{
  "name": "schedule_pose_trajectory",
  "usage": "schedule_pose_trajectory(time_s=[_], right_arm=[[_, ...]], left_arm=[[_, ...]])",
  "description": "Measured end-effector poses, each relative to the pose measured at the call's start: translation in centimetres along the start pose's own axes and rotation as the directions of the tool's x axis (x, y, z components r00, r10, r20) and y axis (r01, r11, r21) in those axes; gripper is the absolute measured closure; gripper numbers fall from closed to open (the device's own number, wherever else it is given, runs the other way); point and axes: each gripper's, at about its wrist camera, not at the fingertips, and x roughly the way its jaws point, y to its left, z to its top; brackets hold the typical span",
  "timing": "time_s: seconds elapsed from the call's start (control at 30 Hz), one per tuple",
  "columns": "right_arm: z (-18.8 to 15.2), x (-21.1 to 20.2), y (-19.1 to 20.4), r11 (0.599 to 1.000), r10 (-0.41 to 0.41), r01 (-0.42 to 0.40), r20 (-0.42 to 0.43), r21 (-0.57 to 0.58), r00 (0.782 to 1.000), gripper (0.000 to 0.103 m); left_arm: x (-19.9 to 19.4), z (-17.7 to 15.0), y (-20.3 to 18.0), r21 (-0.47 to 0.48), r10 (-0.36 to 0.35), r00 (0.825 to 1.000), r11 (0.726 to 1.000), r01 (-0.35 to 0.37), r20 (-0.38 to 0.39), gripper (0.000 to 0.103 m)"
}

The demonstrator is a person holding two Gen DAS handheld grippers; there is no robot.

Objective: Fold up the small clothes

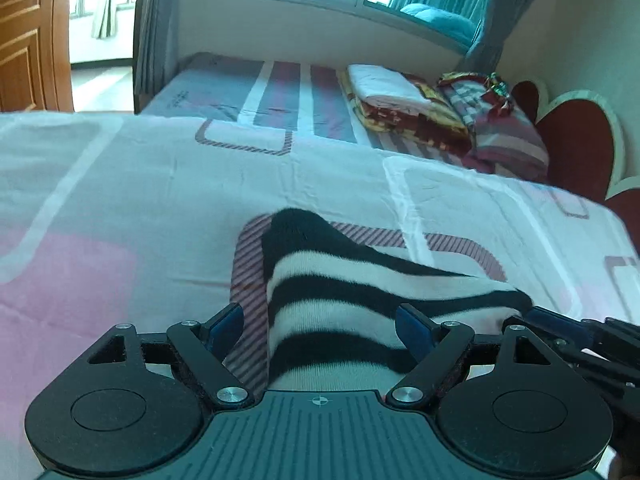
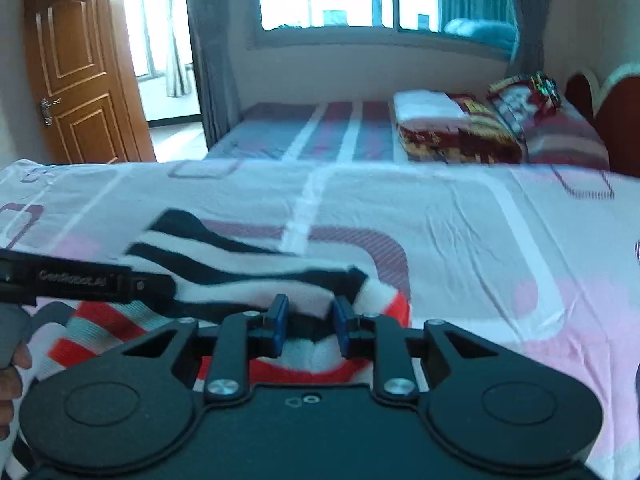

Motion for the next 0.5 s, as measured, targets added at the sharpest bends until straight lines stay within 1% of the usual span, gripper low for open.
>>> schedule_pose_trajectory(time_s=[0.07, 0.1, 0.13, 0.17, 0.2, 0.3, 0.33, 0.4, 0.43, 0.5], right_arm=[[0.4, 0.6, 0.6, 0.999, -0.027, 0.027, -0.015, -0.046, 1.0, 0.079], [0.4, 1.2, 0.7, 0.998, -0.039, 0.038, -0.029, -0.056, 0.999, 0.079], [0.2, 1.9, 0.7, 0.997, -0.053, 0.05, -0.049, -0.062, 0.997, 0.078], [0.0, 2.3, 0.5, 0.997, -0.058, 0.055, -0.057, -0.06, 0.997, 0.078], [-0.1, 2.6, 0.1, 0.998, -0.05, 0.048, -0.058, -0.035, 0.997, 0.078], [0.4, 3.3, -1.4, 0.996, -0.01, 0.017, -0.085, 0.086, 0.996, 0.078], [0.5, 3.3, -1.6, 0.995, -0.006, 0.015, -0.089, 0.099, 0.996, 0.078], [0.5, 2.8, -1.1, 0.996, -0.014, 0.021, -0.091, 0.082, 0.996, 0.077], [0.5, 2.2, -0.9, 0.997, -0.016, 0.022, -0.083, 0.074, 0.996, 0.075], [0.2, 0.6, -0.8, 0.996, -0.011, 0.015, -0.047, 0.087, 0.999, 0.075]], left_arm=[[1.5, 0.1, 0.2, -0.006, 0.028, 0.999, 1.0, -0.028, -0.045, 0.02], [2.1, 0.0, 0.7, -0.03, 0.033, 0.997, 0.999, -0.035, -0.065, 0.02], [2.6, 0.0, 1.4, -0.082, 0.015, 0.997, 0.996, -0.022, -0.076, 0.02], [2.7, 0.2, 1.5, -0.092, 0.017, 0.997, 0.995, -0.024, -0.075, 0.02], [2.8, 0.2, 1.3, -0.08, 0.024, 0.997, 0.996, -0.03, -0.078, 0.02], [2.1, 0.0, 0.9, -0.06, 0.048, 0.997, 0.997, -0.052, -0.056, 0.02], [1.6, -0.2, 0.9, -0.066, 0.049, 0.998, 0.996, -0.052, -0.051, 0.02], [0.3, -0.6, 1.1, -0.076, 0.041, 0.998, 0.996, -0.044, -0.038, 0.02], [-0.5, -1.0, 1.0, -0.067, 0.035, 0.999, 0.997, -0.037, -0.025, 0.02], [-2.3, -1.7, 0.7, -0.007, 0.029, 1.0, 1.0, -0.029, 0.003, 0.02]])
